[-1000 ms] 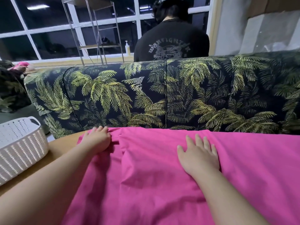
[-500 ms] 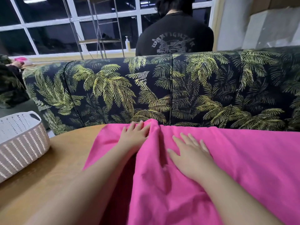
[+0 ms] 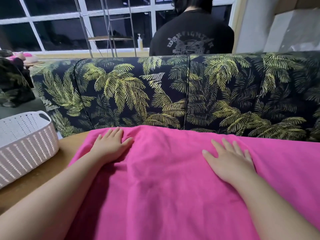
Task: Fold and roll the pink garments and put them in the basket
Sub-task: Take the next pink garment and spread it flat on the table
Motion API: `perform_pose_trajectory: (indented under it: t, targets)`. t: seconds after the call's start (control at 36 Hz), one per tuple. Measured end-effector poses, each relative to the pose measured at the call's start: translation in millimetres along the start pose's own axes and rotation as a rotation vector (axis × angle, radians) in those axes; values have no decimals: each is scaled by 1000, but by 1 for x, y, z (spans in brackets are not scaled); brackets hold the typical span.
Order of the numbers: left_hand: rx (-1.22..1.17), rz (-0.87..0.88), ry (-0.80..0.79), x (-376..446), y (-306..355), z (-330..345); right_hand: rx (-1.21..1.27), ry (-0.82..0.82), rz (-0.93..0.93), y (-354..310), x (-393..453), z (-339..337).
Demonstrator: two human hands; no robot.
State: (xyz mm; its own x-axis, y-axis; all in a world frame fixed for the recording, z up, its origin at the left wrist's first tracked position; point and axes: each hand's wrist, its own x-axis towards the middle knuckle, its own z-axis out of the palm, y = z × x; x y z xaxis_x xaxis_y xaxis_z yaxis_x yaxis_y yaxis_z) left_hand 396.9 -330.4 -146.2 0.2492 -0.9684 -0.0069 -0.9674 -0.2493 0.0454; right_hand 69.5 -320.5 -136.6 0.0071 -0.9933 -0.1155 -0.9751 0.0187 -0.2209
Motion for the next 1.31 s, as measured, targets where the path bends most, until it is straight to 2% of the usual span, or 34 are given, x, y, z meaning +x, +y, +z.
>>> perform_pose_trajectory:
  t: [0.08, 0.22, 0.33, 0.39, 0.47, 0.53, 0.58, 0.64, 0.97, 1.22, 1.31]
  targets:
    - [15, -47, -24, -8, -16, -1, 28, 53, 46, 10, -1, 0]
    - [23, -162, -126, -25, -20, -13, 197, 291, 128, 12, -14, -1]
    - [8, -281, -198, -32, 4, -23, 233, 293, 102, 19, -28, -7]
    - [-60, -266, -132, -42, 31, -25, 286, 325, 107, 34, -32, -15]
    - [-123, -155, 22, -64, 79, -23, 289, 423, 115, 65, -32, -27]
    - [-153, -90, -25, -80, 107, -18, 238, 361, 137, 91, -30, -30]
    - [-122, -45, -87, -88, 123, -9, 122, 201, 191, 116, -29, -29]
    - [-83, -9, -69, -90, 130, -1, 19, 112, 230, 135, -28, -27]
    - [-57, 111, 0, -59, 162, 9, -46, 87, 345, 184, -7, -43]
    - [-142, 50, -8, -84, 106, 5, -46, 94, 328, 187, -10, -43]
    - [-305, 54, 37, -101, 76, -1, -63, 113, 279, 184, -19, -45]
